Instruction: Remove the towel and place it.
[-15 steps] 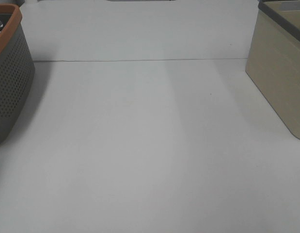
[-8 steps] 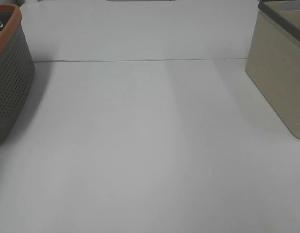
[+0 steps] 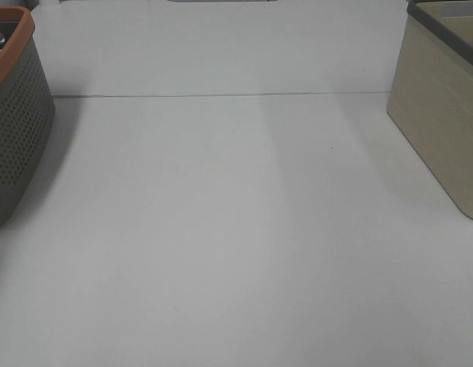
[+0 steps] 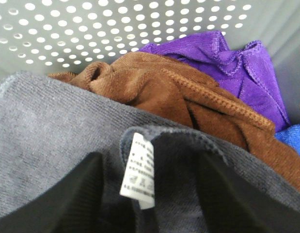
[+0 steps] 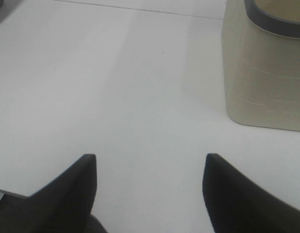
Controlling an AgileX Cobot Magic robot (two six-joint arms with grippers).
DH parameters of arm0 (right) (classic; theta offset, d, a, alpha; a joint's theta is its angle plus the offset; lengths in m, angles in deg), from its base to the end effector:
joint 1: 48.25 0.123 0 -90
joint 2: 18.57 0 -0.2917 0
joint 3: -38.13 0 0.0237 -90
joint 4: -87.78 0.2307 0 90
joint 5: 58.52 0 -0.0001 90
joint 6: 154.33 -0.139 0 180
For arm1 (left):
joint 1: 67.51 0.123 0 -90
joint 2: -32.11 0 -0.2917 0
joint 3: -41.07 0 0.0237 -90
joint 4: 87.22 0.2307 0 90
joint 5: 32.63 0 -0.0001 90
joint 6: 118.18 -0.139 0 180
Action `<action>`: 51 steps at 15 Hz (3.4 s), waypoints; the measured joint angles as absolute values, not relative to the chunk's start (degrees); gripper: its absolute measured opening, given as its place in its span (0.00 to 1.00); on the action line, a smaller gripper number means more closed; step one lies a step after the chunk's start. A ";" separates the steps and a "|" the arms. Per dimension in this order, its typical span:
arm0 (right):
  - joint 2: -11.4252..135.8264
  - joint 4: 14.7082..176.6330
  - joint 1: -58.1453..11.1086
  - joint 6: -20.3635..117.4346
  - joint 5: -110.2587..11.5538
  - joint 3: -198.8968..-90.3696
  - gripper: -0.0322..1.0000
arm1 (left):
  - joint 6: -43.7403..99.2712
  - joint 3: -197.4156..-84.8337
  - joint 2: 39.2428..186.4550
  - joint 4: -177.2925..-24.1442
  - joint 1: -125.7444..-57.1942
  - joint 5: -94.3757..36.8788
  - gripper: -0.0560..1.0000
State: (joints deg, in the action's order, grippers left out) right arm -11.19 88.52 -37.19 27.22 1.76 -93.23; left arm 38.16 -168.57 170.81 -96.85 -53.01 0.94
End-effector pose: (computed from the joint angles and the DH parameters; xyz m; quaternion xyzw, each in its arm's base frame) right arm 0.0128 0.0041 0.2474 -0.0935 0.8443 0.0502 0.5253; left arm 0.5159 0.1201 0.1531 0.0242 0.9450 0.0416 0.3234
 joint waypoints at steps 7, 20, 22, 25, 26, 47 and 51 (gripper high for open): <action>-11.19 88.52 -37.19 27.16 1.76 -93.23 0.64 | 39.94 -168.57 173.16 -96.85 -53.01 2.15 0.41; -11.19 88.46 -37.19 27.16 1.76 -93.23 0.64 | 45.90 -168.57 163.94 -93.58 -53.01 3.06 0.05; -11.19 88.46 -37.19 27.16 1.76 -93.23 0.64 | 45.72 -168.57 160.27 -93.29 -53.01 4.90 0.05; -11.19 88.41 -37.19 27.16 1.76 -93.23 0.64 | 43.83 -168.57 151.85 -91.80 -54.56 9.54 0.05; -11.19 88.41 -37.19 27.16 1.76 -93.23 0.64 | 42.74 -168.57 149.33 -91.69 -55.36 9.82 0.05; -11.19 88.41 -37.19 27.16 1.76 -93.23 0.64 | 42.92 -182.20 130.65 -100.11 -72.43 -2.72 0.05; -11.19 88.41 -37.19 27.16 1.76 -93.23 0.64 | 41.31 -183.00 133.74 -101.09 -79.08 -8.34 0.05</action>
